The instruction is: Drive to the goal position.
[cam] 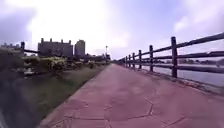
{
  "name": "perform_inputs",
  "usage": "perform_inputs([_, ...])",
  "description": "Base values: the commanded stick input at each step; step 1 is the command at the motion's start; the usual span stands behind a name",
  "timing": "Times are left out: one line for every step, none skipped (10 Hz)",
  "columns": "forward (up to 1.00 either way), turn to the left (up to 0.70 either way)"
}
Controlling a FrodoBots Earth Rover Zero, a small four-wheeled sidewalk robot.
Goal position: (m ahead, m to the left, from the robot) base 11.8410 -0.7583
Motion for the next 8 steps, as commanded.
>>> perform_inputs([1.00, 0.00])
perform_inputs([1.00, 0.00])
perform_inputs([1.00, 0.00])
perform_inputs([1.00, 0.00])
perform_inputs([1.00, 0.00])
perform_inputs([1.00, 0.00])
perform_inputs([1.00, 0.00])
perform_inputs([1.00, 0.00])
